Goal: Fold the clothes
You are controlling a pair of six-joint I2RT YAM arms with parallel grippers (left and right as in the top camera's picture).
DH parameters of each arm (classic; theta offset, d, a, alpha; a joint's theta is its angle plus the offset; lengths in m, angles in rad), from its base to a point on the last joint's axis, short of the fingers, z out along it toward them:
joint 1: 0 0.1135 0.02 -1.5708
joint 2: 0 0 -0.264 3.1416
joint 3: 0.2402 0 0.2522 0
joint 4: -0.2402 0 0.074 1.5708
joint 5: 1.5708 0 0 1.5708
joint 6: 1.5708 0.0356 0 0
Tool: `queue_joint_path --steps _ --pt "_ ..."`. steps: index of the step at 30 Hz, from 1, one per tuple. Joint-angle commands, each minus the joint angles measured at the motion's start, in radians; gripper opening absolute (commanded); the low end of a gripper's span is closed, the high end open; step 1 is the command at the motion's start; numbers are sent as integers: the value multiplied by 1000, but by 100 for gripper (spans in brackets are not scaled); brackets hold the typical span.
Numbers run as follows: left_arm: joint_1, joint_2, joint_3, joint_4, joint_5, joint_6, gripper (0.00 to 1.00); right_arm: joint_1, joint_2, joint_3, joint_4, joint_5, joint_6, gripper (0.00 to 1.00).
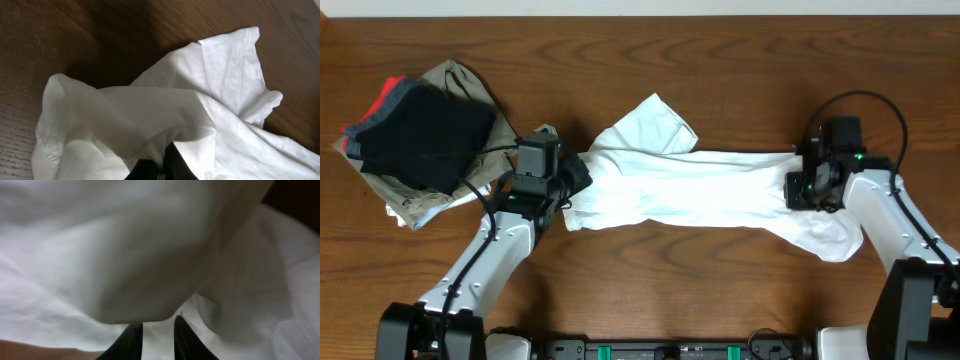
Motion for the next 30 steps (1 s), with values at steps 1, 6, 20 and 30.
queue_joint_path --steps 1,6,20,30 --pt "3 -11 12 -2 9 21 6 8 0 -47 59 16 -7 21" --pt "3 -11 12 -2 9 21 6 8 0 -72 158 16 12 22" --pt "3 -11 12 -2 9 21 6 8 34 -73 229 14 19 22" --pt "3 -11 12 -2 9 21 6 26 51 -60 240 9 92 1"
